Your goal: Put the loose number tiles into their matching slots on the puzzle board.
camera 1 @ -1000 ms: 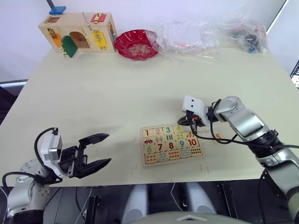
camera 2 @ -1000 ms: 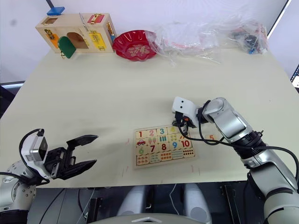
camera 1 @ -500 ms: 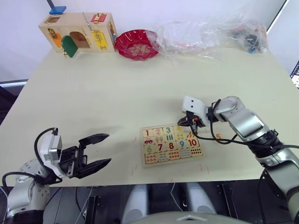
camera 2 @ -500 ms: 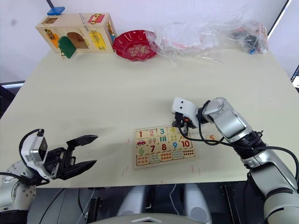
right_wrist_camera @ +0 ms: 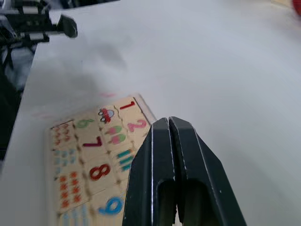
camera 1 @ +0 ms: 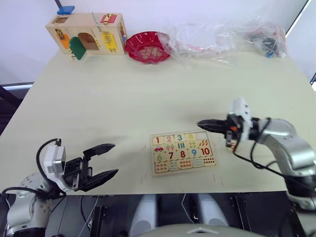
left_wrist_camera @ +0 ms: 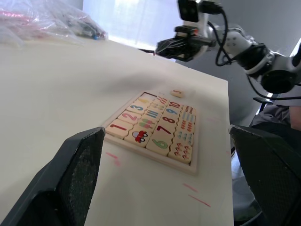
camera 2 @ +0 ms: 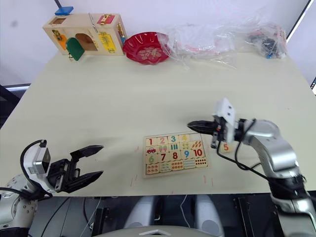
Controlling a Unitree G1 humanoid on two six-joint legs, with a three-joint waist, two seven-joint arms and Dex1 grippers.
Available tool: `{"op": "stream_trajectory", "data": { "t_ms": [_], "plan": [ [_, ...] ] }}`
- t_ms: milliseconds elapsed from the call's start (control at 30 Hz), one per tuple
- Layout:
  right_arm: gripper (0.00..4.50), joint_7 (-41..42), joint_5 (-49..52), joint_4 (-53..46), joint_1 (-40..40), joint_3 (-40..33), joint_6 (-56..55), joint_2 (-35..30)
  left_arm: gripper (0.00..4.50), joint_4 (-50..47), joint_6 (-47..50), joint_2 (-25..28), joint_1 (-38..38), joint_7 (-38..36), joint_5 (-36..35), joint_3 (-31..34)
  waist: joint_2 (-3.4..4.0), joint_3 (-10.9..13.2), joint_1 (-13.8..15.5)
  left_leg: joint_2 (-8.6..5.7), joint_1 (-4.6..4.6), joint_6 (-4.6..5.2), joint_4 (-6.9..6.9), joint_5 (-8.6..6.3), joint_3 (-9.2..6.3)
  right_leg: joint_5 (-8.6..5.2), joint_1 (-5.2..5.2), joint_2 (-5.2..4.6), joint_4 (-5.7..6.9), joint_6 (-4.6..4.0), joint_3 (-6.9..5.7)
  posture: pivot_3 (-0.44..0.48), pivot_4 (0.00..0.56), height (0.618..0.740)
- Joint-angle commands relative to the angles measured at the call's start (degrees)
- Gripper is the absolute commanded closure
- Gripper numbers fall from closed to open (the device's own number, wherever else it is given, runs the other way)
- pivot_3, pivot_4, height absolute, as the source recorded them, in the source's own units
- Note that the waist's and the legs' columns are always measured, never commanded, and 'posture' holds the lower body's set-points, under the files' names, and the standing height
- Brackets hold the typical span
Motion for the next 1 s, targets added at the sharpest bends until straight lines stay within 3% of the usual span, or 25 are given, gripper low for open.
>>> {"op": "stream_trajectory", "data": {
  "t_ms": [33,200,267,300,567,1000],
  "plan": [
    [3.66,-0.35,3.94,-4.96,6.76,-7.5,-0.66,-2.93,0.0,-1.63,-0.45,0.06,1.0,0.57,-0.21,1.18,0.0,0.0,0.27,0.0,0.02,0.0,0.0,0.0,-0.01,0.0,0.01,0.02,0.01,0.0,0.0,0.0,0.15,0.74],
    [1.35,0.11,8.94,-8.95,20.14,-18.35,-1.73,-4.99,0.0,-0.89,-0.76,-0.06,2.14,1.74,0.1,2.07,0.01,-0.01,0.62,0.04,0.13,0.0,0.01,0.01,0.03,-0.01,0.08,0.16,0.02,-0.01,0.08,0.0,0.15,0.74],
    [0.22,-0.44,9.91,-10.11,25.35,-22.66,-2.38,-5.0,0.0,-0.27,-1.0,0.08,2.55,2.06,0.33,2.56,-0.01,-0.02,0.58,0.04,0.19,0.0,0.02,0.0,0.1,-0.01,0.15,0.16,-0.01,0.0,0.13,0.0,0.15,0.74],
    [0.03,-0.76,10.09,-10.45,28.19,-25.14,-2.81,-4.78,0.0,0.14,-1.18,0.19,2.75,2.15,0.52,2.85,-0.01,-0.02,0.68,0.04,0.22,0.0,0.02,0.0,0.14,-0.01,0.16,0.16,-0.01,0.0,0.18,0.0,0.15,0.74],
    [0.03,1.49,9.59,-7.8,43.7,-34.86,-9.74,-1.9,0.0,3.13,-2.13,0.65,4.21,2.03,1.95,4.04,-0.08,-0.05,0.67,0.15,0.92,0.0,-0.02,0.0,0.35,-0.19,0.76,0.26,-0.08,-0.19,0.41,0.0,0.15,0.74],
    [0.03,1.94,9.3,-4.26,43.05,-32.03,-13.49,-4.07,0.0,-0.92,0.09,0.71,3.42,3.64,1.09,2.51,-0.17,-0.13,0.71,0.26,0.92,0.0,-0.03,-0.01,0.47,-0.18,0.74,0.35,-0.1,-0.22,0.56,0.0,0.15,0.74]
  ]
}}
